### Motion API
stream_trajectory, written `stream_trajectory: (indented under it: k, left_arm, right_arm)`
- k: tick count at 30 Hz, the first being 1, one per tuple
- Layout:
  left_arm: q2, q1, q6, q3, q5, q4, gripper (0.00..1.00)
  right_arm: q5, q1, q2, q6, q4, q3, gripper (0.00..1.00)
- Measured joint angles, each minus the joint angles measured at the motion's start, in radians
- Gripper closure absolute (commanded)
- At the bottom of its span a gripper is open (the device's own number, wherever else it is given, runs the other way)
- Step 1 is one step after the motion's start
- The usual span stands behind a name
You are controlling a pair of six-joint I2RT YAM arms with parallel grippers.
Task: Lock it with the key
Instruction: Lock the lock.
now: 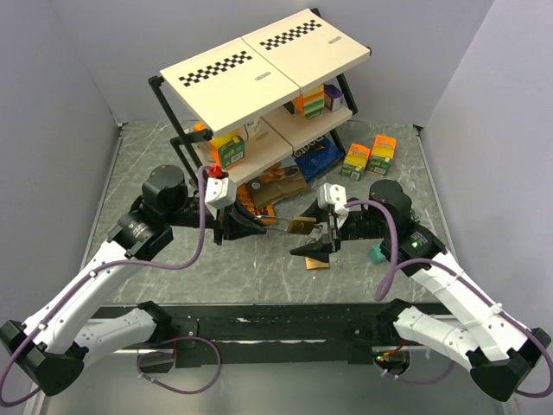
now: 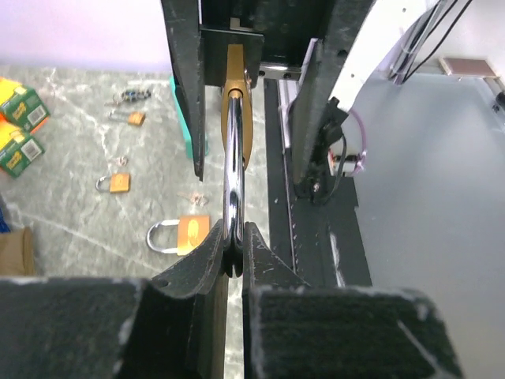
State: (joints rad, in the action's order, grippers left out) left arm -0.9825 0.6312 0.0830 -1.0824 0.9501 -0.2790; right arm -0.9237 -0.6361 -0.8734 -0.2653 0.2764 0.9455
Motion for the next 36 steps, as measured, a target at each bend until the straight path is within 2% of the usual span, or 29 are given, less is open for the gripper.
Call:
stream_trajectory:
  k: [5,13,16,17,36]
  left_arm:
    - [0.019,-0.001,-0.071,0.035,0.021,0.061,0.99]
    - [0.015,-0.002,-0.091,0.039,0.046,0.080,0.99]
    - [0.014,-0.001,-0.100,0.039,0.060,0.087,0.99]
    - [0.014,-0.001,-0.103,0.039,0.068,0.090,0.99]
    - [-0.005,-0.013,-0.105,0.039,0.081,0.118,0.99]
  right_arm:
    - [-0.023,0.000,0.006,0.046,-0.053,0.003,0.41]
    - [-0.049,0.000,0.008,0.093,-0.098,0.003,0.68]
    - [-0.053,0.000,0.006,0.106,-0.100,0.003,0.85]
    - [-0.047,0.002,0.006,0.117,-0.102,0.004,1.00]
    - [-0.089,0.011,-0.078,0.239,-0.087,0.078,1.00]
